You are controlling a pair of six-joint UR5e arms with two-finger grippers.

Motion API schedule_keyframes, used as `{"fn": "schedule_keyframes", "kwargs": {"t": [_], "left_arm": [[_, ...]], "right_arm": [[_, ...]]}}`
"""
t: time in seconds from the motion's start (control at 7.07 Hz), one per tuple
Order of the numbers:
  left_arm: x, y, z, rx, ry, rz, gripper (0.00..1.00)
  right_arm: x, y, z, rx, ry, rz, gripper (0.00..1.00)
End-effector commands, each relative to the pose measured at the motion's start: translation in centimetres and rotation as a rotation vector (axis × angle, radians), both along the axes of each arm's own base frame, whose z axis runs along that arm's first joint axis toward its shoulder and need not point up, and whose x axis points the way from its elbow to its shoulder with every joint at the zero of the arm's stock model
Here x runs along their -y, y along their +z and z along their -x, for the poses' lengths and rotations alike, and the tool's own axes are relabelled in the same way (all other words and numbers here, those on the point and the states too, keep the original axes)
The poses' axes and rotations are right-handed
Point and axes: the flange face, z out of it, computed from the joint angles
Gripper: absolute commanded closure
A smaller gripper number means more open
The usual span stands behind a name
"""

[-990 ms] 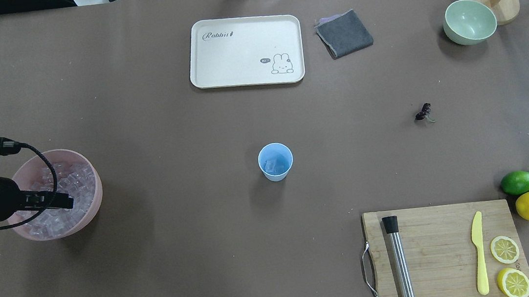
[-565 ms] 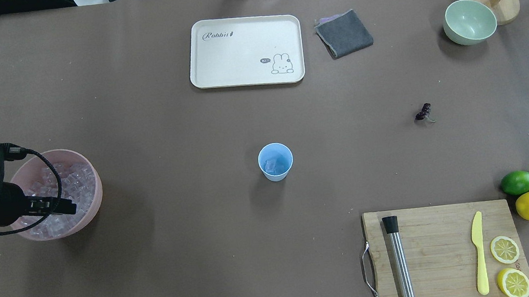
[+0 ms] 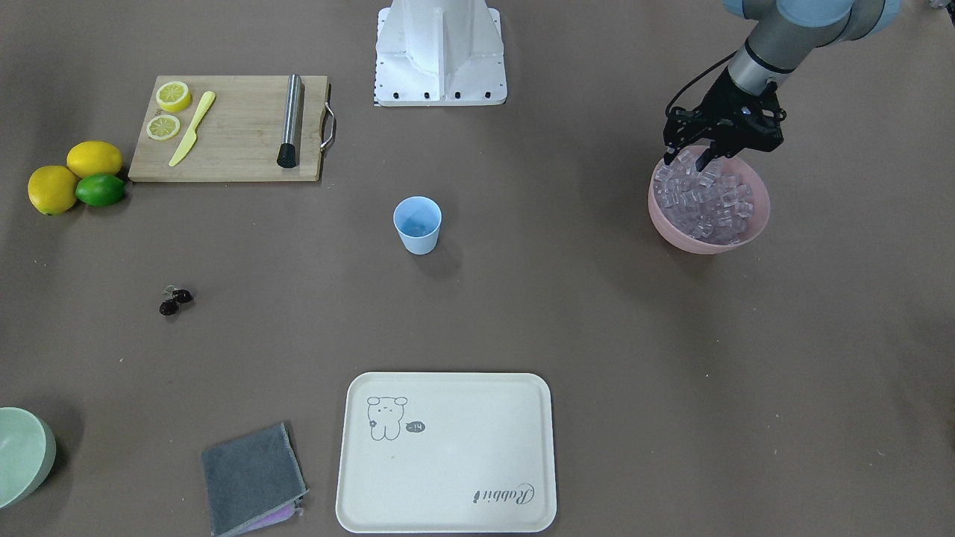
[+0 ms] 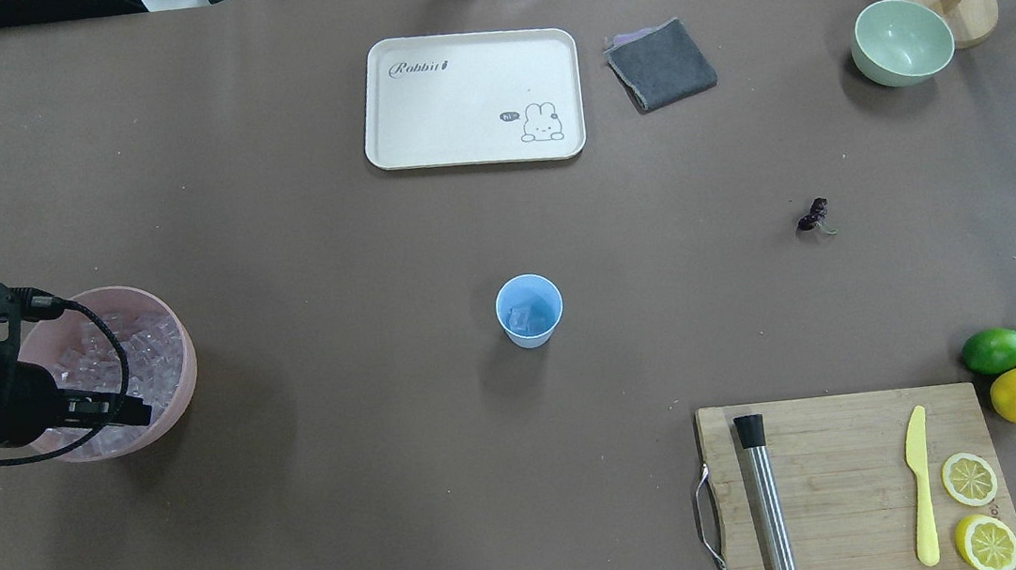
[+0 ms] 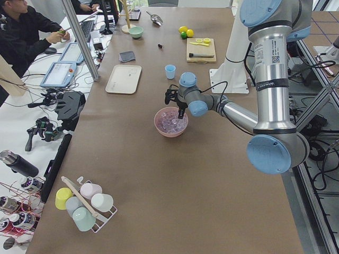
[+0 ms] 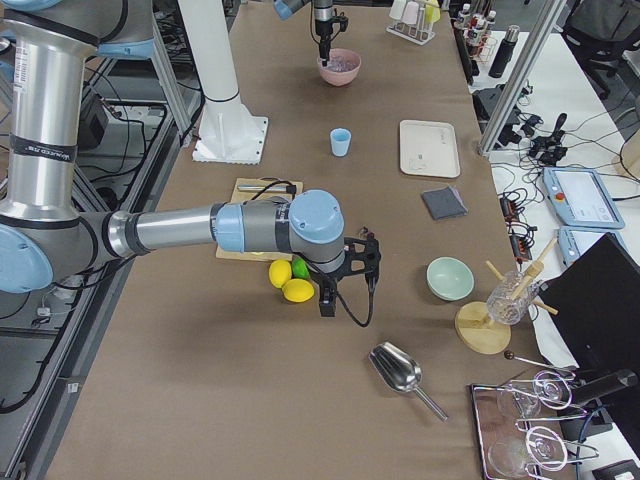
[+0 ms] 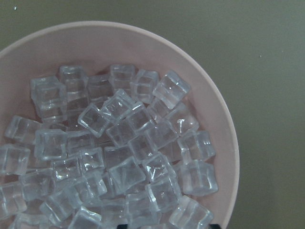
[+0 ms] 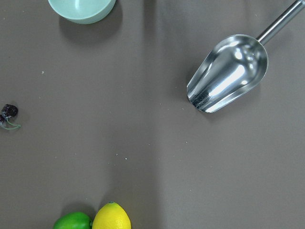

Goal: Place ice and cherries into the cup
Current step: 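Close the left gripper on an ice cube in the pink bowl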

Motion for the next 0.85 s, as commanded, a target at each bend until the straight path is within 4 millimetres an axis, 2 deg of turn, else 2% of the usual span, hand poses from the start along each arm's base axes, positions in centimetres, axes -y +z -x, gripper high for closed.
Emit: {"fn": "schedule_keyframes", "kwargs": {"t": [0.0,0.71], "left_arm": [[-0.65,1.25,1.41,0.028,0.018,-0.017,0.37],[-0.70,1.60,1.59,0.036,0.026,-0.027,0.37]], "right_arm": [[0.00,-0.18,0.00,0.000,0.000,-0.003,0.00],[-0.01,-0.39,-0.01,-0.002,0.000,-0.008,0.00]]}}
